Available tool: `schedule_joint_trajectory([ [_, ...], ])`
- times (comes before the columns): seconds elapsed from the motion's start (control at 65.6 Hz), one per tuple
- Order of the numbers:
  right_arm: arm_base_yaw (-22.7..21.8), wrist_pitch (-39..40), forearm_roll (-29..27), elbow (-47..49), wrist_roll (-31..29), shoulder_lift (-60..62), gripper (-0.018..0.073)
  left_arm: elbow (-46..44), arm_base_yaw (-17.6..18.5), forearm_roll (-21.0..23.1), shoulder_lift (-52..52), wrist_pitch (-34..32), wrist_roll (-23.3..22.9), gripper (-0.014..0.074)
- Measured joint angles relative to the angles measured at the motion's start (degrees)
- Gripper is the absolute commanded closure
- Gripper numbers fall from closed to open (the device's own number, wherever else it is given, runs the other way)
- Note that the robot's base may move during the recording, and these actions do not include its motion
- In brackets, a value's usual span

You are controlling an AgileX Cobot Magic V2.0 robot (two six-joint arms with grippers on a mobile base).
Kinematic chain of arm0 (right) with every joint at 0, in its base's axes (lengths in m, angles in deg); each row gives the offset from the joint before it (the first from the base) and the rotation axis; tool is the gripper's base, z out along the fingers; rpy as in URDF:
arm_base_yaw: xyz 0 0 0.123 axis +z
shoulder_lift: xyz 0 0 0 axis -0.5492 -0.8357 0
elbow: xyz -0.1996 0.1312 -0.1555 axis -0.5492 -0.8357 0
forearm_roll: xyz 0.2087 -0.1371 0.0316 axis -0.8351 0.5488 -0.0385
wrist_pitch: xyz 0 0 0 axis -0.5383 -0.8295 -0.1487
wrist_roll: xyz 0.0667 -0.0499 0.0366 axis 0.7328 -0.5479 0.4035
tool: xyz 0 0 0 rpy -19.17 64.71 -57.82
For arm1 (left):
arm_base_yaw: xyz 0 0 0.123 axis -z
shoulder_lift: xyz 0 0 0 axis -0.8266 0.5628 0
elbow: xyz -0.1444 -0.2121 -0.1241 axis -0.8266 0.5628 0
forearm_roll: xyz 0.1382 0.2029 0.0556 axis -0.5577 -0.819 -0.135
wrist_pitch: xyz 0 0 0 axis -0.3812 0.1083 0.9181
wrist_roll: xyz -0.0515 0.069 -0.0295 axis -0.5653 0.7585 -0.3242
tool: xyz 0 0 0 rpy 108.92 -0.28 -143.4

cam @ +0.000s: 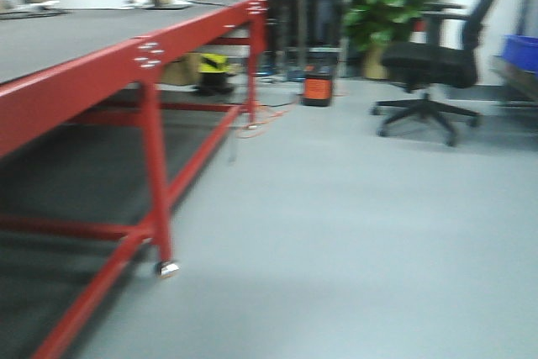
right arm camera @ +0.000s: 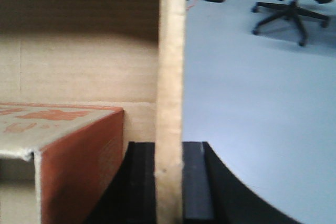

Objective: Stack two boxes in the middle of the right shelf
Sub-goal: 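Hold the boxes while the base turns and drives to the steel shelf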

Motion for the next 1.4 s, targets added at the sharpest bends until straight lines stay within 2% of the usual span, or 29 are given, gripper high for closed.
schedule_joint_trajectory([
  [1.402, 0.00, 0.03, 0.00, 0.00, 0.04, 0.03, 0.0711, 0.00, 0.13, -0.43, 0.00, 0.00, 0.00, 0.0708],
])
